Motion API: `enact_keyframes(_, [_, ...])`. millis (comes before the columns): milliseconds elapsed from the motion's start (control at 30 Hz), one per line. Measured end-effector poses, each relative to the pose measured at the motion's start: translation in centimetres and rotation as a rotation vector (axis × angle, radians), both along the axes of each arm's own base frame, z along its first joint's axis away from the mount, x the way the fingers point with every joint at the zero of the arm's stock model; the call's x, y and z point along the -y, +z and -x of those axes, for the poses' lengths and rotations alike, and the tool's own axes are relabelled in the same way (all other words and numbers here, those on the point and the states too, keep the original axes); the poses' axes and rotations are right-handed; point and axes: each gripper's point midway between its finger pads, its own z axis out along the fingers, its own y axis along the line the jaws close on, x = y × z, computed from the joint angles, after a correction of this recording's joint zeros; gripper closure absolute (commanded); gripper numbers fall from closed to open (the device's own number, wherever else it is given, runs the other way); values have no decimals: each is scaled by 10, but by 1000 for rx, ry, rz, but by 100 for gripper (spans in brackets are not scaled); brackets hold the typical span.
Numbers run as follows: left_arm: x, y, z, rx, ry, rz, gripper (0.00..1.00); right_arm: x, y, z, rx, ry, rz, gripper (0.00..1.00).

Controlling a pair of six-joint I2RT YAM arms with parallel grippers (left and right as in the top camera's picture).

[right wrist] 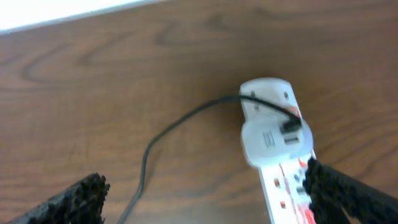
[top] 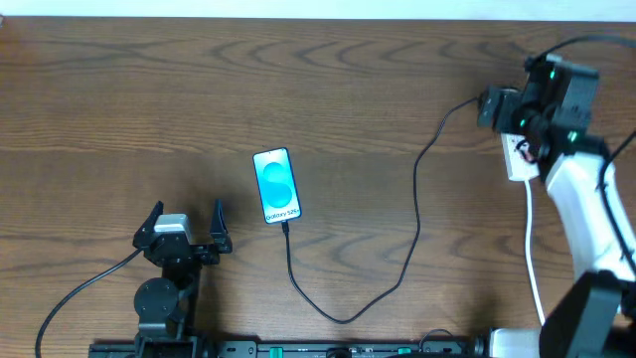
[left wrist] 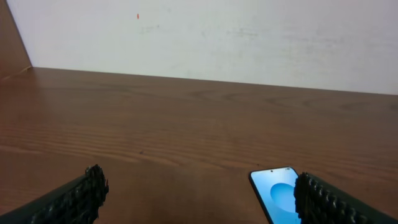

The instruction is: Plug charger to phone and switch on socket

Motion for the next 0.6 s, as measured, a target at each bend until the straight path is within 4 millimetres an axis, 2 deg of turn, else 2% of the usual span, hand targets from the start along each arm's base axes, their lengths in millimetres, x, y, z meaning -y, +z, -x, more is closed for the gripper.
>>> enact_keyframes(367, [0,0,0,0,0,0,2,-7,6,56,233,-12,47,1])
enact_keyframes(600, [0,0,0,0,0,0,2,-9,-9,102,283,-36,71,1])
